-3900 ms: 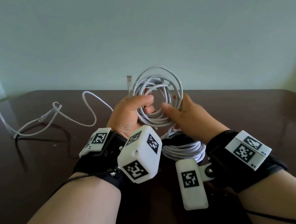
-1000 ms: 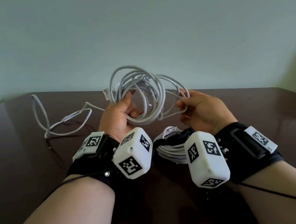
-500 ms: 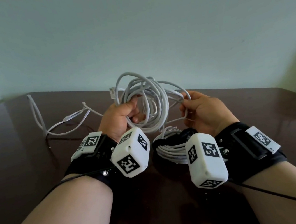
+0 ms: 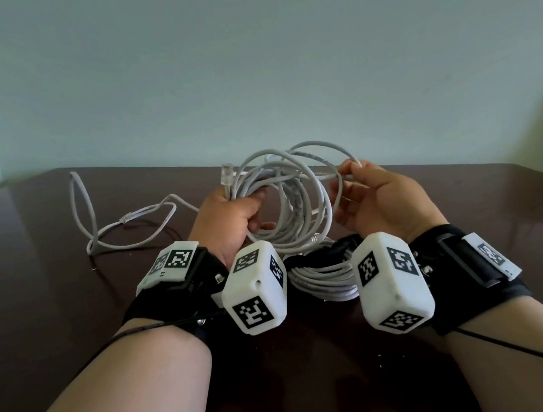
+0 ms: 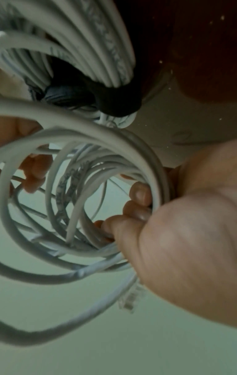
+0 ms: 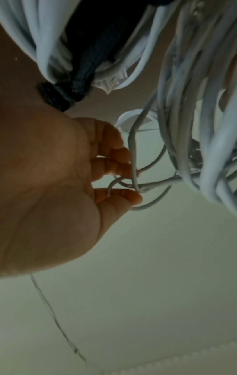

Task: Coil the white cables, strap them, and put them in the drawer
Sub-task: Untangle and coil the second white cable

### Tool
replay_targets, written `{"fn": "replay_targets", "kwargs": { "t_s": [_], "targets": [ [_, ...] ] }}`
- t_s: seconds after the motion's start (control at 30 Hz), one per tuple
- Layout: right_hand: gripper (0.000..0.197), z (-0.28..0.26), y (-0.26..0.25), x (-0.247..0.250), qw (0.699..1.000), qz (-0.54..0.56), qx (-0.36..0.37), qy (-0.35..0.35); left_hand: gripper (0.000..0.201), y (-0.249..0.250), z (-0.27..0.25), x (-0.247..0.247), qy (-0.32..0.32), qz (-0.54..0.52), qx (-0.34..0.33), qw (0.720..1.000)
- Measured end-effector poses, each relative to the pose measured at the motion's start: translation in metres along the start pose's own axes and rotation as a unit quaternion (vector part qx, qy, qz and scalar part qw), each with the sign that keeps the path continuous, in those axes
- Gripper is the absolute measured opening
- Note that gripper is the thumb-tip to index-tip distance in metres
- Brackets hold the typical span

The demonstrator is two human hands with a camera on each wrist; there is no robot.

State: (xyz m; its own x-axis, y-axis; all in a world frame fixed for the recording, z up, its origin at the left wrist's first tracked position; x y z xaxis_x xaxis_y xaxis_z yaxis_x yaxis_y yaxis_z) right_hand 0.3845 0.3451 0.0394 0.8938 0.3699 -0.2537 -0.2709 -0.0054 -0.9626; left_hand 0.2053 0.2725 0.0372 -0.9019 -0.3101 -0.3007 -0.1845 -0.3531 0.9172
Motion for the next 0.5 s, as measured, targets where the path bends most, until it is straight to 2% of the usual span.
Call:
{"fn": "replay_targets", "kwargs": {
  "t_s": [0.17, 0.27, 0.33, 0.5],
  "targets": [
    [0.016, 0.002, 0.001, -0.001, 0.999, 0.002, 0.033, 0.022, 0.02, -0.003, 0.002, 0.0, 0.002, 0.017, 0.019, 1.0],
    [0.017, 0.003, 0.0, 0.0, 0.999, -0.004, 0.036, 0.019, 0.007, -0.004, 0.003, 0.001, 0.005, 0.051, 0.026, 0.998],
    [0.017, 0.002, 0.001, -0.001, 0.999, -0.022, 0.026, 0.005, 0.003, -0.005, 0.005, 0.004, 0.018, 0.061, 0.034, 0.997],
    [0.017, -0.002, 0.003, -0.005, 0.995, -0.1, 0.01, -0.029, 0.008, -0.009, 0.01, 0.019, 0.071, 0.129, 0.038, 0.988]
  ]
}}
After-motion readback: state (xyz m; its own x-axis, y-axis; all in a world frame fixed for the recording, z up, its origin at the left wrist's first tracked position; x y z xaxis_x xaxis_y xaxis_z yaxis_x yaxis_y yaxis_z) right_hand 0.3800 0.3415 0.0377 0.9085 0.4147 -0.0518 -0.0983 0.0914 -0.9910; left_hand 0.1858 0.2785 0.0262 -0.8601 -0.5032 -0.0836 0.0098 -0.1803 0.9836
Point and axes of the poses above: each hand's wrist, its own z-axis towards the middle knuckle, its own x-axis out of the back of the hand, y = z × x, the point moved 9 cm from there along z, towards the middle knuckle, and after that the axes turned 10 degrees about -z, right-handed, at the moved point
